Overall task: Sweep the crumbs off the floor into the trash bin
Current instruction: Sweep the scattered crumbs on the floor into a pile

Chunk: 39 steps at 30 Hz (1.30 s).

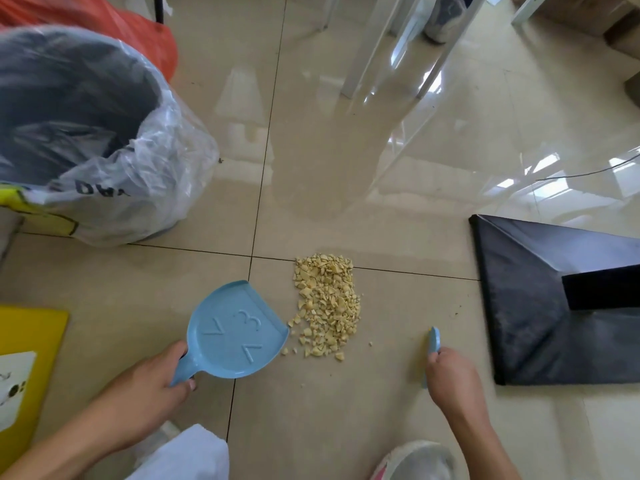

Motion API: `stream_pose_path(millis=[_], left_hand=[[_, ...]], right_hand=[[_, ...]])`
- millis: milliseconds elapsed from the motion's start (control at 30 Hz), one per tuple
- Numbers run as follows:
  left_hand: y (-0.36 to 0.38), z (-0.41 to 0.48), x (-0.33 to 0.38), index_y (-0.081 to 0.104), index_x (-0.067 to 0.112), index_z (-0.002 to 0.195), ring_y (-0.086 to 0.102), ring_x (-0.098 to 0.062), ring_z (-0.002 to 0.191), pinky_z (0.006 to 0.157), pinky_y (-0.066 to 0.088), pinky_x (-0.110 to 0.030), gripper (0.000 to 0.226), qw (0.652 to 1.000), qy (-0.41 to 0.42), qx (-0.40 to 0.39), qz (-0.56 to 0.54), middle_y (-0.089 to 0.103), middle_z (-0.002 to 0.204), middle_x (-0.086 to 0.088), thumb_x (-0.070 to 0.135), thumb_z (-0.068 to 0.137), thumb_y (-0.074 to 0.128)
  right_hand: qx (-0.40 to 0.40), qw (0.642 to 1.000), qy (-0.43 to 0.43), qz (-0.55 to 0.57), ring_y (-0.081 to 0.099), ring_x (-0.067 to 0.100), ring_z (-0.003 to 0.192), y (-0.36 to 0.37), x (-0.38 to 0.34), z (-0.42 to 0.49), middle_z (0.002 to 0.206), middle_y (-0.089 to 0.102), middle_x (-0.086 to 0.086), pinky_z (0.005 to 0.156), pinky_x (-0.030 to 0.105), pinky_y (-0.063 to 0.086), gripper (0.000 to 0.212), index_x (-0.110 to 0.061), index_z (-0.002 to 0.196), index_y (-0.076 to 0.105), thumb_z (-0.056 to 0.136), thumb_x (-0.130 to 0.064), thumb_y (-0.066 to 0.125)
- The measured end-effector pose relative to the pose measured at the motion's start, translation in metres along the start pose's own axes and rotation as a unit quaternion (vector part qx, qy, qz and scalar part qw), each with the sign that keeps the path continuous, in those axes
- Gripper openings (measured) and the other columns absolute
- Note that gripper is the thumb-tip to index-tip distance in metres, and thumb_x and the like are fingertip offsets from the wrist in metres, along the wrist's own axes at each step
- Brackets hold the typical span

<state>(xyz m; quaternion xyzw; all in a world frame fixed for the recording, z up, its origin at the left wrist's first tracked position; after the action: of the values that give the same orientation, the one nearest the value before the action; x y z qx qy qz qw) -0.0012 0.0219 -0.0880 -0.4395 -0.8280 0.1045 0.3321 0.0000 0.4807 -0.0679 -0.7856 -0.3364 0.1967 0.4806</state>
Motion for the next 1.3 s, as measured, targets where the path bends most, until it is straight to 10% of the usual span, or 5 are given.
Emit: stream_pose_path(millis=[400, 633, 1000, 1300], left_hand=[[-0.003, 0.0, -0.02, 0.051, 0.034, 0.112, 0.062, -0.014, 0.082, 0.07, 0.048, -0.028, 0.024, 0.999, -0.021, 0.031, -0.006, 0.067, 0.094, 0.005, 0.029, 0.091, 0.062], [-0.013, 0.008, -0.036, 0.05, 0.037, 0.108, 0.066, -0.009, 0.079, 0.068, 0.049, -0.03, 0.027, 0.997, -0.05, 0.06, -0.024, 0.07, 0.086, 0.011, 0.031, 0.088, 0.066], [-0.003, 0.007, -0.043, 0.048, 0.035, 0.12, 0.062, -0.017, 0.091, 0.071, 0.046, -0.032, 0.033, 0.996, -0.055, 0.062, -0.034, 0.066, 0.106, 0.003, 0.028, 0.091, 0.062], [0.003, 0.008, -0.038, 0.047, 0.033, 0.123, 0.062, -0.016, 0.092, 0.076, 0.05, -0.031, 0.034, 0.997, -0.049, 0.049, -0.039, 0.065, 0.106, 0.003, 0.028, 0.091, 0.058]], right_hand=[[-0.082, 0.945, -0.241, 0.207, 0.028, 0.007, 0.045, 0.012, -0.093, -0.073, 0.05, 0.037, -0.006, 0.042, 0.02, 0.02, 0.027, -0.008, 0.068, 0.054, 0.088, -0.026, 0.051], [-0.306, 0.881, -0.359, 0.023, 0.052, 0.01, 0.059, 0.086, -0.146, -0.106, 0.071, 0.066, -0.004, 0.056, 0.032, 0.043, 0.027, -0.019, 0.093, 0.075, 0.089, -0.038, 0.057], [-0.149, 0.905, -0.385, -0.101, 0.069, 0.016, 0.085, 0.031, -0.208, -0.01, 0.098, 0.078, 0.002, 0.067, 0.029, 0.053, 0.021, -0.02, 0.104, 0.08, 0.091, -0.032, 0.068], [-0.284, 0.845, -0.391, -0.229, 0.064, -0.003, 0.077, 0.034, -0.157, -0.035, 0.092, 0.074, -0.018, 0.065, 0.023, 0.052, 0.028, -0.036, 0.105, 0.077, 0.079, -0.044, 0.079]])
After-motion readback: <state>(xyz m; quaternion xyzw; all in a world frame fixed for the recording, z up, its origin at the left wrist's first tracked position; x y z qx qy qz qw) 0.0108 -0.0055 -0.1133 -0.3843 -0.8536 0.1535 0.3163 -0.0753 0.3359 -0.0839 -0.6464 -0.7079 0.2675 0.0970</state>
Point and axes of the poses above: each hand's wrist, its own z-axis towards the middle knuckle, its own y-axis out of the palm, x = y × z, the point moved 8 cm from there along z, towards the middle knuckle
